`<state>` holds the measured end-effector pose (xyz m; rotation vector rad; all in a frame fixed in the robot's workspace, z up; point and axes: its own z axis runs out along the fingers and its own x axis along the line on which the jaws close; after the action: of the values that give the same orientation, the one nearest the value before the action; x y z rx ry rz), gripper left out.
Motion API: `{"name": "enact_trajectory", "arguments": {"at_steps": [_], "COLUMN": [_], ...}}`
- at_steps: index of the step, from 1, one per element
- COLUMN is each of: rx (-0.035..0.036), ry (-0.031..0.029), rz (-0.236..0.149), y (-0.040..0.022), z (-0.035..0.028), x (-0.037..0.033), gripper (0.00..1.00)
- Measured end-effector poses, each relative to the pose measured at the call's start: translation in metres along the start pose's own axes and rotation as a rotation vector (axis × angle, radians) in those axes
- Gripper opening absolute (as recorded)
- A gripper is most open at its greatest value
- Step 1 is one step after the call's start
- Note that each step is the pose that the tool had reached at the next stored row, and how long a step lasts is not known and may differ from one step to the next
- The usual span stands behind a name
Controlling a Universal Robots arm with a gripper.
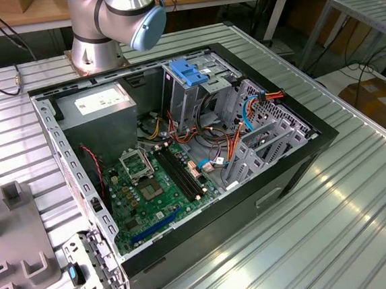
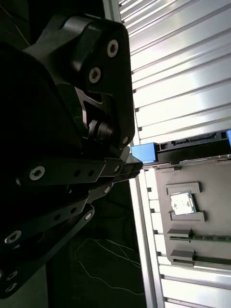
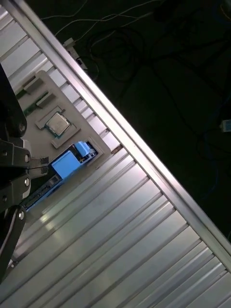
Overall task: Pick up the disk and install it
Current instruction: 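Pick up the disk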
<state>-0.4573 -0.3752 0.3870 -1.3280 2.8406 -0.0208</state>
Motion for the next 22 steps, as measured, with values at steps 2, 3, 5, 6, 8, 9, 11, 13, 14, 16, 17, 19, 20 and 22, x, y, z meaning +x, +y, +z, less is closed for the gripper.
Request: {"name": "enact_trajectory", "arguments": {"at_steps": [2, 3, 5, 6, 8, 9, 11, 13, 14, 16, 17, 19, 20, 22], "rx": [0.0001, 0.0001, 0.0001, 0.0001, 0.0001, 0.0001, 0.0001, 0.0001, 0.0001, 0.0001, 0.0001, 0.0001, 0.0001, 0.0002], "ry": [-0.0002, -0.0004, -0.0006, -0.0007, -0.0009, -0.001, -0.0012, -0.0015, -0.0016, -0.0018, -0.0019, -0.0022, -0.0024, -0.0028], "rz": [-0.017, -0.033, -0.048, -0.055, -0.068, -0.075, -0.09, -0.106, -0.113, -0.13, -0.137, -0.161, -0.169, -0.193], "y": [0.0, 0.0, 0.0, 0.0, 0.0, 0.0, 0.0, 0.0, 0.0, 0.0, 0.0, 0.0, 0.0, 0.0], "z": [0.0, 0.0, 0.0, 0.0, 0.0, 0.0, 0.0, 0.0, 0.0, 0.0, 0.0, 0.0, 0.0, 0.0], "x": [0.0, 0.0, 0.0, 0.0, 0.0, 0.0, 0.0, 0.0, 0.0, 0.0, 0.0, 0.0, 0.0, 0.0], "gripper": [0.11, 0.11, 0.11, 0.11, 0.11, 0.11, 0.11, 0.11, 0.11, 0.11, 0.11, 0.11, 0.11, 0.11]}}
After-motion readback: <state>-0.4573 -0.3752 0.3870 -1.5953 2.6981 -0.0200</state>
